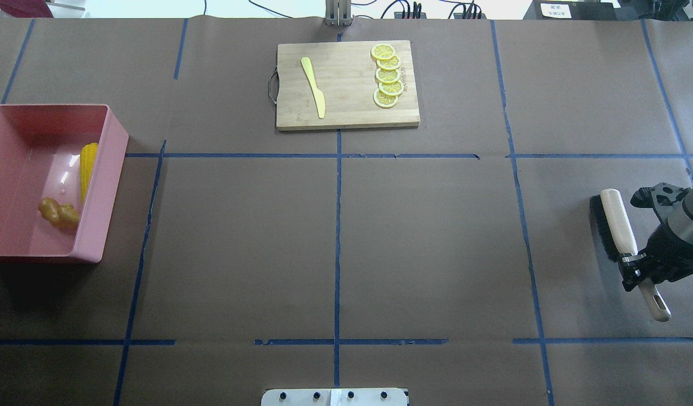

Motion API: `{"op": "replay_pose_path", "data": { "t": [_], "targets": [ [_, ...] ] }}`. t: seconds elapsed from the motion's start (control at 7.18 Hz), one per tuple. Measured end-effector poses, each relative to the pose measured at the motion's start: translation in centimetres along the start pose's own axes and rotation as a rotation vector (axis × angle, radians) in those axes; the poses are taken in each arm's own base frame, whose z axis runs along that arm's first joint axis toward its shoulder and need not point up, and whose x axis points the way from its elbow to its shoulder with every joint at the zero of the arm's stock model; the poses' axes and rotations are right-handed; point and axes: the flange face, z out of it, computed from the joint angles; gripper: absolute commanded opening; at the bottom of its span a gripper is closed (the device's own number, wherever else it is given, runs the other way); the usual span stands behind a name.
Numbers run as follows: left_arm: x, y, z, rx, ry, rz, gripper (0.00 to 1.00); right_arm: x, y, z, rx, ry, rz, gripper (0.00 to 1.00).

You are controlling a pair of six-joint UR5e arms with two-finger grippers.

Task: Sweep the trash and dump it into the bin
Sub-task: 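Tilt the dustpan with the left gripper to dump items into the bin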

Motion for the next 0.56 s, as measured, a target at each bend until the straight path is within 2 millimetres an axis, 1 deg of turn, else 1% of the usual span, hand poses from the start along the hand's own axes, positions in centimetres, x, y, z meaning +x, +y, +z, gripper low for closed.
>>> {"op": "replay_pose_path", "data": {
  "t": [0.14,0.28,0.42,0.56],
  "targets": [
    [-0.15,-0.18,-0.06,-0.014,-0.010,0.007,0.01,0.03,-0.03,0.08,-0.001,0.000,0.000,0.28],
    [-0.23,-0.28,-0.10,-0.020,-0.016,0.011,0.01,0.04,-0.06,0.17,-0.004,-0.001,0.001,0.56],
    [-0.26,-0.31,-0.12,-0.022,-0.018,0.012,0.01,0.07,-0.08,0.26,-0.009,-0.004,0.003,0.99],
    [-0.27,-0.33,-0.12,-0.022,-0.018,0.013,0.01,0.04,-0.07,0.28,-0.012,-0.008,0.003,1.00]
  ]
}}
